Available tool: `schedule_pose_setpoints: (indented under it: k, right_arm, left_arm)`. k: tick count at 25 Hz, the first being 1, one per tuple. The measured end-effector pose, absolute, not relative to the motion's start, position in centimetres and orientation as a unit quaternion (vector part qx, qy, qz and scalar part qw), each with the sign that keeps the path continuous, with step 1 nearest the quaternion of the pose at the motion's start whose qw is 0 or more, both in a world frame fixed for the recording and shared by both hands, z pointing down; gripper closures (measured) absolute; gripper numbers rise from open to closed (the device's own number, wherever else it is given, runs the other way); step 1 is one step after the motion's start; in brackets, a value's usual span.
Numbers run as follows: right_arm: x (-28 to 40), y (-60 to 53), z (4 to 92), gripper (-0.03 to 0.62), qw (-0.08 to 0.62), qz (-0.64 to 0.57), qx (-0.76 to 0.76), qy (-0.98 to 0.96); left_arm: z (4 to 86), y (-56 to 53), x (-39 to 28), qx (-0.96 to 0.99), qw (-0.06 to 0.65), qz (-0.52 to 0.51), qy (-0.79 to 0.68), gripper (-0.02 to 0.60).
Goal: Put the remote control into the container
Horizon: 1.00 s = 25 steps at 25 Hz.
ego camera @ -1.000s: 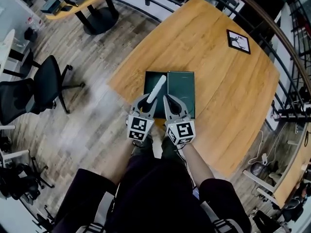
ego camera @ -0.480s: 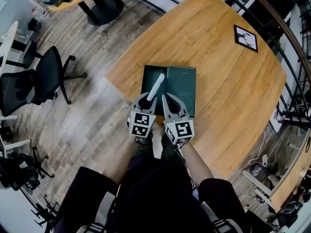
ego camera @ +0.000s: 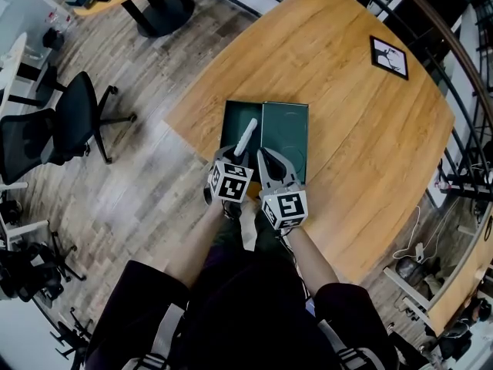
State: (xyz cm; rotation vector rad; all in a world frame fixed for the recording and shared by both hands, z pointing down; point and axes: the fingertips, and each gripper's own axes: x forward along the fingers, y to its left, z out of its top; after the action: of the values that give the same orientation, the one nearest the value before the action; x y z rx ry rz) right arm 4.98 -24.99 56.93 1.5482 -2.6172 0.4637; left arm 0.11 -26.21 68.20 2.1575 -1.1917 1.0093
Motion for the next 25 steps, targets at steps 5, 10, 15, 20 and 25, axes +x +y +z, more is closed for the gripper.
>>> schedule_pose_setpoints:
  k: [5,10,15,20,25]
  right_arm:
    - [5.6,-24.8,56.8,0.577,0.031,0.151,0.506,-0.848]
    - [6.2,-24.9,56.6,0.577,0.028,0.153,0.510,-0.846]
    - [6.6,-25.1,56.7,0.577,0.025,0.156,0.513,-0.844]
    - [6.8,-24.9,56.7,0.577,0.023,0.158,0.512,-0.844]
    - [6.7,-25.0,56.3,0.577,0.022,0.157,0.511,-0.845]
  left_arm:
    - [69.4,-26.1,0.1,0.762,0.252,0.418,-0.425,0.472]
    - [69.4,-25.8,0.4,0.765,0.232,0.425,-0.424,0.471]
    - [69.5,-25.8,0.7,0.769,0.231,0.427,-0.417,0.443]
    - [68.9,-25.6,0.9,0.776,0.229,0.418,-0.414,0.442]
    - [67.8,-25.2,0.7,0.787,0.232,0.398,-0.410,0.439]
